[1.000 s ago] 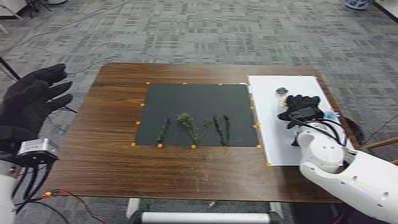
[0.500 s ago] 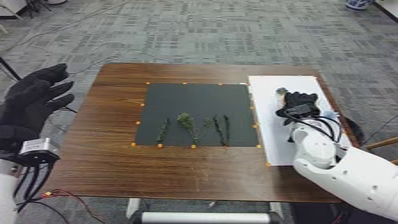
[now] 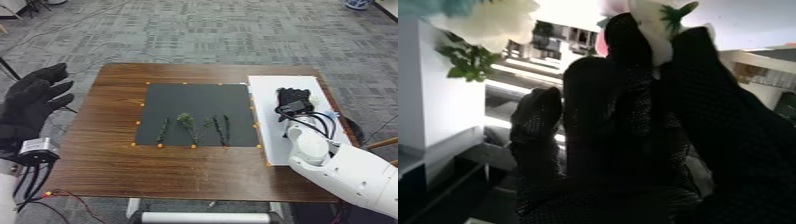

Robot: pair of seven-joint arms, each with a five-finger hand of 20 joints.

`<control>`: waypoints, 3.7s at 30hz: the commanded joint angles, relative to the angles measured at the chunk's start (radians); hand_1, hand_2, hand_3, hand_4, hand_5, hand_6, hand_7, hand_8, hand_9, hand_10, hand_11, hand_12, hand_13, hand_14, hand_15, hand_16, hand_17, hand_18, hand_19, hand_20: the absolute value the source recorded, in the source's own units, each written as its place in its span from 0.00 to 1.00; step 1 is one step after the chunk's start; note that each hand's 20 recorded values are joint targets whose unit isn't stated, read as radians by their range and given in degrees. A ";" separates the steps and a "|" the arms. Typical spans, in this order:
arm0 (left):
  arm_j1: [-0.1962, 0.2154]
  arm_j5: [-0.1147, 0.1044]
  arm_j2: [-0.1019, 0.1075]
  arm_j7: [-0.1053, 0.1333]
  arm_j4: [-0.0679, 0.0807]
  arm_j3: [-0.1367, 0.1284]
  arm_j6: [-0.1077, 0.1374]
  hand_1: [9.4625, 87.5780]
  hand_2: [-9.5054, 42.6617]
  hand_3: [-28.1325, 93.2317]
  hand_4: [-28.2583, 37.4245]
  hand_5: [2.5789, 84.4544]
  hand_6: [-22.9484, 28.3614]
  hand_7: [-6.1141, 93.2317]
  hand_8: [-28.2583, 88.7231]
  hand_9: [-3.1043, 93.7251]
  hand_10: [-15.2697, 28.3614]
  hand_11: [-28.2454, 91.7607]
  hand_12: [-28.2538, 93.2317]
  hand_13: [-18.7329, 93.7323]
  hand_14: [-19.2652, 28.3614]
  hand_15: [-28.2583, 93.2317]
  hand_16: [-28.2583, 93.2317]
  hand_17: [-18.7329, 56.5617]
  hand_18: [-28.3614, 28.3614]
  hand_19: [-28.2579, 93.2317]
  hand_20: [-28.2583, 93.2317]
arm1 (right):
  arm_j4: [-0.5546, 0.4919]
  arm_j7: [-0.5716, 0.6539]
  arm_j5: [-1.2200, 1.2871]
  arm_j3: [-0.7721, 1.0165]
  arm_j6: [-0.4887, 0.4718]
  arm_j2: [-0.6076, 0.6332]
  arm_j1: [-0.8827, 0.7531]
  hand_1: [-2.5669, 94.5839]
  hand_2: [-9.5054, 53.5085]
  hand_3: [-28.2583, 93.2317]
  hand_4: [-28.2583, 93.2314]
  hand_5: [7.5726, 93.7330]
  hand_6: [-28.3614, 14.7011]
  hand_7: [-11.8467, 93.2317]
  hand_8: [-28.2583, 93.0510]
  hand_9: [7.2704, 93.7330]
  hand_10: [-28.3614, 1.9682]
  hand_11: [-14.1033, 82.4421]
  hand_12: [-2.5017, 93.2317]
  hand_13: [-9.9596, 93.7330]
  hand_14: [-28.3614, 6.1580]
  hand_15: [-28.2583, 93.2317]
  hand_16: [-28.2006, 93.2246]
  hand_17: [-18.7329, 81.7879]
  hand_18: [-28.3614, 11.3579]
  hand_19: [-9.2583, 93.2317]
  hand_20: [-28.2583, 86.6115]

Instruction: Arrange flowers

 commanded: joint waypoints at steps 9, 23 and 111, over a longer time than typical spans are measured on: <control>0.011 -0.005 0.017 -0.007 -0.005 -0.032 0.003 0.21 0.05 0.81 0.05 0.27 0.51 0.32 0.15 0.22 0.58 0.41 0.39 0.25 0.68 0.57 0.21 0.11 0.86 0.57 0.30 | -0.137 -0.059 -0.049 -0.053 0.238 0.013 0.077 0.52 0.00 0.96 0.00 0.75 0.74 0.56 0.25 0.90 0.82 0.34 0.59 0.79 0.77 0.74 0.62 0.51 0.19 0.90 0.74; -0.250 -0.034 0.227 -0.066 0.103 0.105 -0.073 0.22 0.06 0.79 0.08 0.22 0.49 0.32 0.15 0.20 0.56 0.41 0.39 0.24 0.67 0.57 0.20 0.10 0.86 0.57 0.29 | -0.217 -0.244 0.040 -0.289 0.326 -0.323 0.361 0.52 0.00 0.95 0.03 0.77 0.73 0.55 0.23 0.91 0.81 0.34 0.59 0.79 0.77 0.74 0.62 0.51 0.20 0.91 0.74; -0.413 -0.030 0.236 -0.057 0.143 0.252 -0.088 0.14 0.00 0.93 0.01 0.16 0.32 0.48 0.06 0.19 0.36 0.41 0.39 0.28 0.40 0.38 0.30 0.23 0.68 0.37 0.36 | -0.161 -0.674 0.085 -0.025 -0.369 -0.528 0.017 0.32 0.36 1.00 0.13 0.24 0.79 0.43 0.06 0.83 0.57 0.79 0.47 0.89 0.62 0.92 0.53 0.71 0.13 1.00 0.85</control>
